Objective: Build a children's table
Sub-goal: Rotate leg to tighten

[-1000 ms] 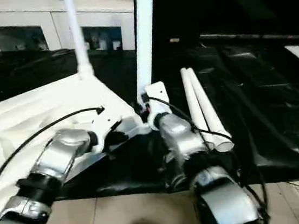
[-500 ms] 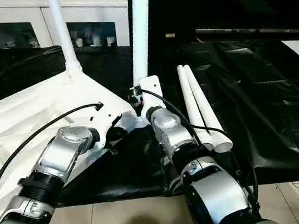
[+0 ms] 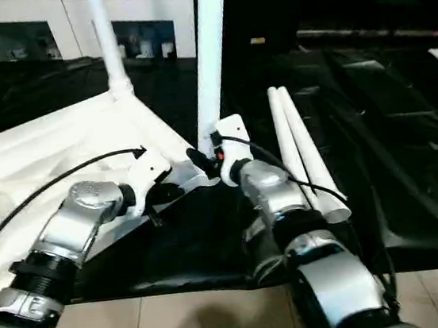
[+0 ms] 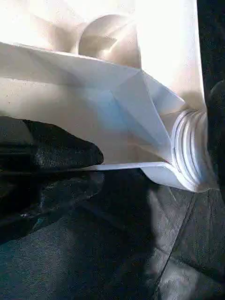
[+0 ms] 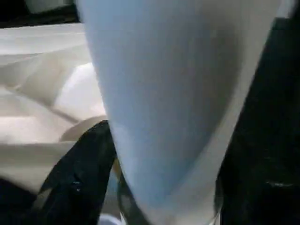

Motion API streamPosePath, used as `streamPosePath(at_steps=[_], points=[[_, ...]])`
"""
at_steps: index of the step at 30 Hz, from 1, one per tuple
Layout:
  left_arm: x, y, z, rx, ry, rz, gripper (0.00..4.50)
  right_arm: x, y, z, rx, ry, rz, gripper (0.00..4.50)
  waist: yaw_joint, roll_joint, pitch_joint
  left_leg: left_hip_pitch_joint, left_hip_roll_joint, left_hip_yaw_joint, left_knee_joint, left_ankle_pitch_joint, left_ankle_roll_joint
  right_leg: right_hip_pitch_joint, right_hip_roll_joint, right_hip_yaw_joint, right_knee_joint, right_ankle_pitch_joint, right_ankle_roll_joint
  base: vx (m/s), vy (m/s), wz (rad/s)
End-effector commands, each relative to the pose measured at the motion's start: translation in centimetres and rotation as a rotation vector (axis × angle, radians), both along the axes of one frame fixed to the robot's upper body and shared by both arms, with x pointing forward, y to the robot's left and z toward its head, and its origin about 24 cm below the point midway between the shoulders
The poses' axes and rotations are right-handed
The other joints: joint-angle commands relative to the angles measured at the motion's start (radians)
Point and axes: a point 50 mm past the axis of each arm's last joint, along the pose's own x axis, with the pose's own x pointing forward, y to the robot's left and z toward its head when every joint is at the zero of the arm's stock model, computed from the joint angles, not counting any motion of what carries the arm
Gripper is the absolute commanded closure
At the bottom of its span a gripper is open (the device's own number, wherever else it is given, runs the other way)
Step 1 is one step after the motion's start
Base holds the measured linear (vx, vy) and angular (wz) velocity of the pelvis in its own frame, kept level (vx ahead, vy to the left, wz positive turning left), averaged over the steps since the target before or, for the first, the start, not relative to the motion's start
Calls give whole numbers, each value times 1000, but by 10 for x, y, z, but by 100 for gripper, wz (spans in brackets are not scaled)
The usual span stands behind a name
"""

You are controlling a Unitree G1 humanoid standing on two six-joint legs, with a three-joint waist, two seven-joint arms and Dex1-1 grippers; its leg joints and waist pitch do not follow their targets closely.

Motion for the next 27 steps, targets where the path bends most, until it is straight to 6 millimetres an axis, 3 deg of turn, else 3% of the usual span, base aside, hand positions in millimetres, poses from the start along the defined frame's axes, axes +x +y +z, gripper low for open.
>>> streamPosePath(at_steps=[1, 3, 5, 13, 17, 22, 24, 27], points=[[-5, -4, 4, -14, -19, -118, 450, -7, -10, 10, 4, -39, 127, 84, 1, 11, -67, 6, 43, -3, -47, 10, 142, 68, -75, 71, -51, 243, -278, 0, 0, 0], [-10, -2, 4, -27, -21, -201, 450, -17, -19, 10, -25, -44, 210, 71, 12, 11, -65, 9, 45, -5, -46, 12, 155, 69, -72, 70, -55, 230, -260, 0, 0, 0], [-15, -1, 5, -39, -23, -265, 450, -26, -26, 8, -63, -43, 269, 59, 10, 8, -66, 8, 45, -2, -46, 10, 149, 69, -75, 72, -53, 220, -260, 0, 0, 0], [-33, 4, 6, -100, 30, -443, 450, -54, -48, 2, -196, -32, 405, 59, 13, 7, -57, 13, 48, 6, -54, -95, 81, 59, -73, 78, -66, 44, -240, 0, 0, 0], [-34, 3, 5, -109, 31, -451, 450, -56, -48, 0, -209, -21, 410, 59, 12, 8, -58, 13, 47, 7, -54, -89, 69, 58, -71, 81, -65, 38, -239, 0, 0, 0], [-33, 4, 5, -97, 26, -458, 450, -59, -45, -6, -247, -11, 432, 59, 18, 7, -62, 13, 45, 9, -49, -60, 78, 58, -70, 82, -59, 89, -245, 0, 0, 0], [-33, 5, 5, -96, 26, -461, 450, -59, -45, -8, -258, -8, 429, 93, 21, 5, -62, 13, 43, 10, -47, -43, 84, 59, -69, 81, -56, 111, -247, 0, 0, 0], [-33, 5, 5, -95, 28, -462, 450, -58, -43, -8, -245, -7, 413, 105, 24, 5, -62, 12, 44, 10, -47, -44, 89, 59, -70, 81, -56, 110, -246, 0, 0, 0]])
